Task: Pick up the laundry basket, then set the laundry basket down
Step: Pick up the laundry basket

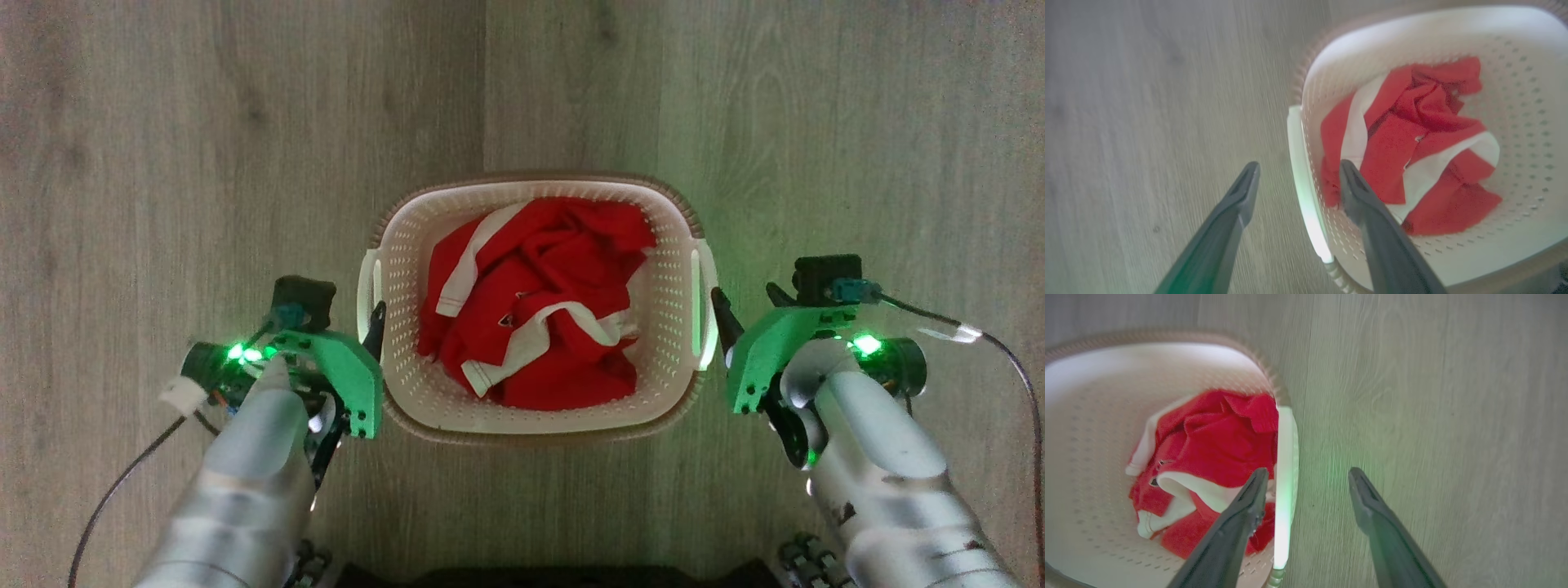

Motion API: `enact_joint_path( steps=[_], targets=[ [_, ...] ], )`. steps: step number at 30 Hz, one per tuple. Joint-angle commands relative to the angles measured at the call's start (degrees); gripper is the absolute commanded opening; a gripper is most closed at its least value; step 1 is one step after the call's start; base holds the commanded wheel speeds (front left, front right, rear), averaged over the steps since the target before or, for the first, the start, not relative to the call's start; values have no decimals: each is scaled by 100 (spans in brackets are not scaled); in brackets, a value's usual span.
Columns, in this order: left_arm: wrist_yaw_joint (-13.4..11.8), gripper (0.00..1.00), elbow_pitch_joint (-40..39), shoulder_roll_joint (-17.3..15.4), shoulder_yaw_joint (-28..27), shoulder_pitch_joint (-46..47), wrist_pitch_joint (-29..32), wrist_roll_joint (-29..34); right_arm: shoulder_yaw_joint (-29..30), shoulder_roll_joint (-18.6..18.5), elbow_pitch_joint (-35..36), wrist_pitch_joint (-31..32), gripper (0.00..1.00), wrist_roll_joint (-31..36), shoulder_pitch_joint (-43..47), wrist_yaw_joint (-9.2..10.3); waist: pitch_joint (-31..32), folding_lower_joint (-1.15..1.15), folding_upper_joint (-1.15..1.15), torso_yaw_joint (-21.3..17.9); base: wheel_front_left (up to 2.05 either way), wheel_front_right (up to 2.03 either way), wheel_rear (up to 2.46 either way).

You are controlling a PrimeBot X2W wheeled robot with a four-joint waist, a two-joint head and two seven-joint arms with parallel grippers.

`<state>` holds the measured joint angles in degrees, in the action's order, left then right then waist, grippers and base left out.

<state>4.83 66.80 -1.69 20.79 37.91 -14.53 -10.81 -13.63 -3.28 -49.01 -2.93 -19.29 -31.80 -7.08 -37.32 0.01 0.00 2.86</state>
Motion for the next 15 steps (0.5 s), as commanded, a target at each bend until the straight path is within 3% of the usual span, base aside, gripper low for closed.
enact_joint_path(
  steps=[1,15],
  targets=[
    [14,100,50,-119,-53,-14,-47,-42,-167,40,1,-23,100,-26,60,-41,-75,-1,0,24,0,0,0],
    [91,100,242,-119,417,226,-47,-471,-523,40,-491,-235,100,-257,-290,-41,-411,-1,0,41,0,0,0]
  ],
)
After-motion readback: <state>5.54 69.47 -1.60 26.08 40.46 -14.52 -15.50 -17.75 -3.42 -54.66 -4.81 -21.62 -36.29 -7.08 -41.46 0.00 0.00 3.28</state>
